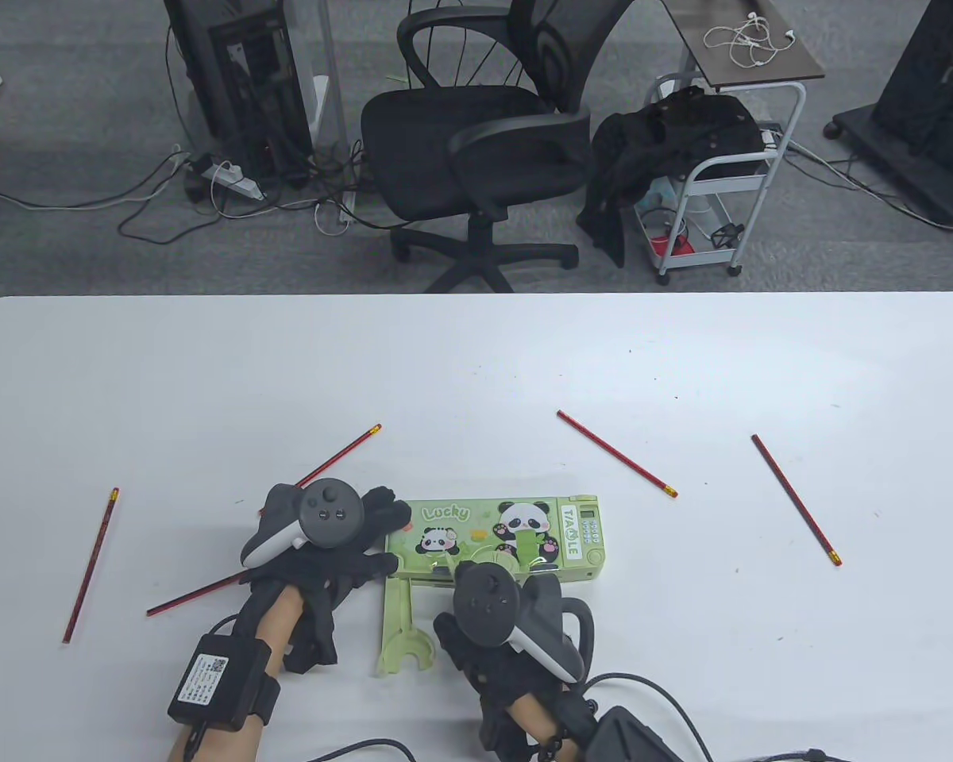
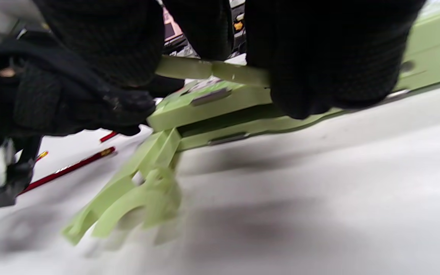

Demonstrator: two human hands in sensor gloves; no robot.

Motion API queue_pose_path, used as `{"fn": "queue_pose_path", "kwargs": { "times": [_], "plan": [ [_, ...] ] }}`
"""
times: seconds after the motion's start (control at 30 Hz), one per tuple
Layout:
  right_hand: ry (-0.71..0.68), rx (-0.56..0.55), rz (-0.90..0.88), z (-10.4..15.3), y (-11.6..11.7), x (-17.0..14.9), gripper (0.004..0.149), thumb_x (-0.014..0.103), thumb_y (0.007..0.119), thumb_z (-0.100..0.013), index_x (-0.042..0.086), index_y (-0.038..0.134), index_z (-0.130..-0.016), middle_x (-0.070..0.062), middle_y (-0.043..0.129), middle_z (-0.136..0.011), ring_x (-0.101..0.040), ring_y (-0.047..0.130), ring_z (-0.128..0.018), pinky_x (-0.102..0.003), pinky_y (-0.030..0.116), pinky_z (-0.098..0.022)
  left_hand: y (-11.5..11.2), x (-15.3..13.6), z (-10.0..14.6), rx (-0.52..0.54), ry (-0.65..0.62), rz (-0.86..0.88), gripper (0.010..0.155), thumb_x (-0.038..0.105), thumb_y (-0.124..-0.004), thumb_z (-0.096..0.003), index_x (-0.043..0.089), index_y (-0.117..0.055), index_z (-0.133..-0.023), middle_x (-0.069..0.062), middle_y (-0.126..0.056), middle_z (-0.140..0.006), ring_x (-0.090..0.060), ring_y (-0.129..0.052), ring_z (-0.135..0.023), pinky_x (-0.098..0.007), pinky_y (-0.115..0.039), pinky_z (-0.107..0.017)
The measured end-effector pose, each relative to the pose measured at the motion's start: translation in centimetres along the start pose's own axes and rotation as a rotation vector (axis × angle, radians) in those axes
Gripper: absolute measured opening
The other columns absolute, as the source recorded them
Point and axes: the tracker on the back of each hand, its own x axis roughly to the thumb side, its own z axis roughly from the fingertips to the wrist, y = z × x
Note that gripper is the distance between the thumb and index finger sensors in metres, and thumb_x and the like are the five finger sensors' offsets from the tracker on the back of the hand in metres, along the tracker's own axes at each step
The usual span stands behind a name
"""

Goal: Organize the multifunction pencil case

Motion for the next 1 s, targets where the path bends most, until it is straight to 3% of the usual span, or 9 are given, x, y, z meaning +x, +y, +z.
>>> {"fn": "queue_pose_path", "kwargs": {
  "times": [0.17, 0.5, 1.0],
  "plan": [
    [-0.023, 0.091, 0.012, -0.4, 1.3, 1.8, 0.07, 0.044, 0.079, -0.054, 0.0, 0.064, -0.106, -0.042, 0.076, -0.088, -0.051, 0.098, -0.062, -0.053, 0.094, -0.046, 0.0, 0.0, 0.0, -0.001, 0.001, -0.003, 0.068, 0.035, -0.079, -0.0523, 0.031, -0.047, -0.112, -0.007, -0.037, -0.125, -0.04, -0.068, -0.11, -0.068, -0.055, -0.074],
    [-0.023, 0.161, 0.025, -1.1, 2.4, 3.0, 0.071, 0.048, 0.077, -0.054, -0.003, 0.068, -0.104, -0.039, 0.081, -0.084, -0.047, 0.102, -0.057, -0.049, 0.097, -0.042, 0.0, 0.1, 0.0, -0.008, 0.003, -0.002, 0.068, 0.035, -0.079, -0.0525, 0.031, -0.047, -0.112, -0.007, -0.036, -0.125, -0.041, -0.068, -0.11, -0.068, -0.055, -0.074],
    [-0.077, 0.128, 0.141, -1.6, 3.3, 4.6, 0.071, 0.052, 0.072, -0.055, -0.003, 0.073, -0.1, -0.031, 0.088, -0.08, -0.043, 0.103, -0.052, -0.047, 0.096, -0.038, 0.1, 0.2, -0.1, -0.014, 0.007, -0.007, 0.068, 0.035, -0.079, -0.0528, 0.031, -0.046, -0.112, -0.007, -0.036, -0.125, -0.041, -0.067, -0.111, -0.069, -0.055, -0.073]
  ]
}}
